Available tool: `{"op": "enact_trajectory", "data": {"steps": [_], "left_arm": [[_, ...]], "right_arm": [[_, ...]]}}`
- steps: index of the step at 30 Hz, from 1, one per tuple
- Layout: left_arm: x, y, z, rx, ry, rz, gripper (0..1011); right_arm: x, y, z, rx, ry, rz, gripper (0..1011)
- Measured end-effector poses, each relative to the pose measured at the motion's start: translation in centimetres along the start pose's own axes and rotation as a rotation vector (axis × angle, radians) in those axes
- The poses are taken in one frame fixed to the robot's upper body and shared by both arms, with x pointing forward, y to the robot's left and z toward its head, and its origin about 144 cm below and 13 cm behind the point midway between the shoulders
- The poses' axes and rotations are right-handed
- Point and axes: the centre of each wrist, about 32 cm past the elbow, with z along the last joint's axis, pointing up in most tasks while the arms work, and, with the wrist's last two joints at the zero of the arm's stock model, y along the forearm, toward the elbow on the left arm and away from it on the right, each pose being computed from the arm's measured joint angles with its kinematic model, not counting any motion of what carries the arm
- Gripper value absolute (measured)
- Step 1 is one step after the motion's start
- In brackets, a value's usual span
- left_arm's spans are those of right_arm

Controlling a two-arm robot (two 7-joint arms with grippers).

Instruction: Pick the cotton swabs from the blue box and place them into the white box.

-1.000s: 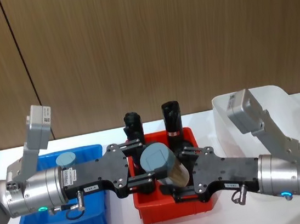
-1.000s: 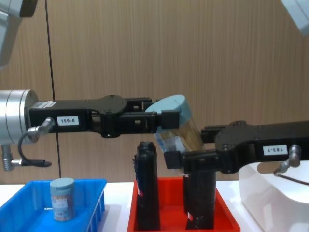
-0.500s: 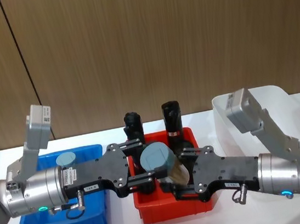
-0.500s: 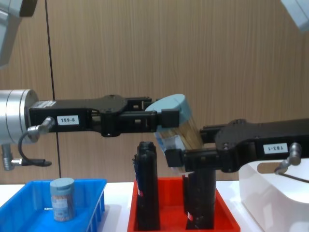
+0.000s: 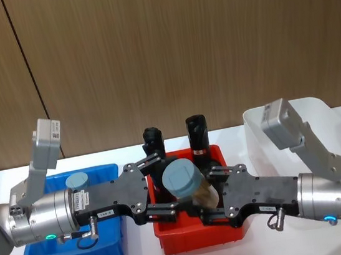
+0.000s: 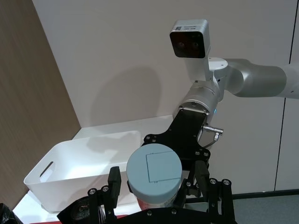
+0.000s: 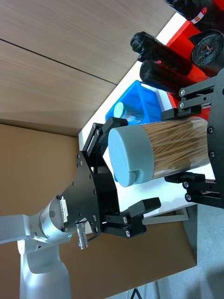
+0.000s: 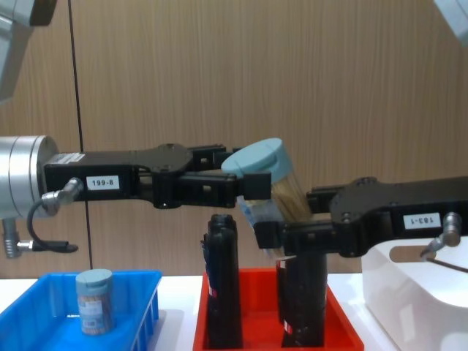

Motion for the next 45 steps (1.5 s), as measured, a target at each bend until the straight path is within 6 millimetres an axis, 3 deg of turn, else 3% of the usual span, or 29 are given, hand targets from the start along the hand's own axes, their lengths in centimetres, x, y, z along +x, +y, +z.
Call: {"op": "enact_trajectory", "data": {"steps": [12, 22, 34, 45], "left_arm": [[0.0, 0.0, 0.0, 0.0, 0.0, 0.0, 1004], [0.0, 0.0, 0.0, 0.0, 0.0, 0.0, 1004], [0.0, 0.0, 0.0, 0.0, 0.0, 0.0, 1004], [0.0, 0.0, 0.0, 0.0, 0.0, 0.0, 1004]], "right_arm": [[0.5, -1.4, -0.5, 0.011, 0.012, -0.037, 662], [1.5, -3.9, -1.4, 0.026, 0.035, -0.128, 664], [3.4, -6.4, -2.9, 0.015, 0.071, -0.285, 662], [5.9, -7.0, -5.0, -0.036, 0.11, -0.45, 662]]}}
